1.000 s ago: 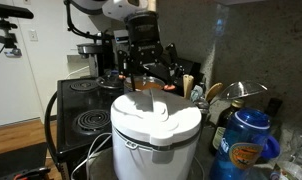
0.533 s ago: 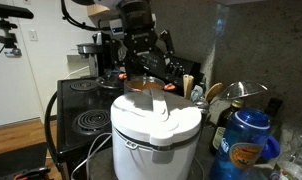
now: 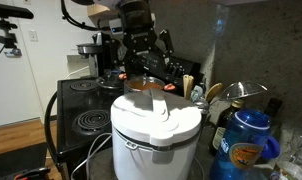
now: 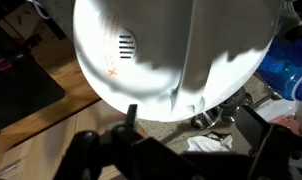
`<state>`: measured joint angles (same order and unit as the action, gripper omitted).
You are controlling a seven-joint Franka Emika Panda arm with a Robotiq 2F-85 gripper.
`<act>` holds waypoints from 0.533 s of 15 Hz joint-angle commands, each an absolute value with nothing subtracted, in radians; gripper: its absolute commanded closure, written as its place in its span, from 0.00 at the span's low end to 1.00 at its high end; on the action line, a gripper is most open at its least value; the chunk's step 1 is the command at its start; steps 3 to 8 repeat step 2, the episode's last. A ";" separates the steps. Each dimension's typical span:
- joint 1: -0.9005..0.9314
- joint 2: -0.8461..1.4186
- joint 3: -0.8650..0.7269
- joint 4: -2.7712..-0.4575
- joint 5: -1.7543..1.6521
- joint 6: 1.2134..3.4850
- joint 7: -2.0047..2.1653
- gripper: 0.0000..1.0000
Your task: Open the white rice cooker then close it
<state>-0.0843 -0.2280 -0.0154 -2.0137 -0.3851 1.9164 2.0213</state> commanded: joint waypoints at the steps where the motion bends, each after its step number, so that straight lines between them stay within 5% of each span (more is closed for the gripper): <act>1: -0.095 -0.227 -0.006 -2.011 -0.382 1.915 2.019 0.00; 8: -0.095 -0.227 -0.006 -2.011 -0.382 1.915 2.019 0.00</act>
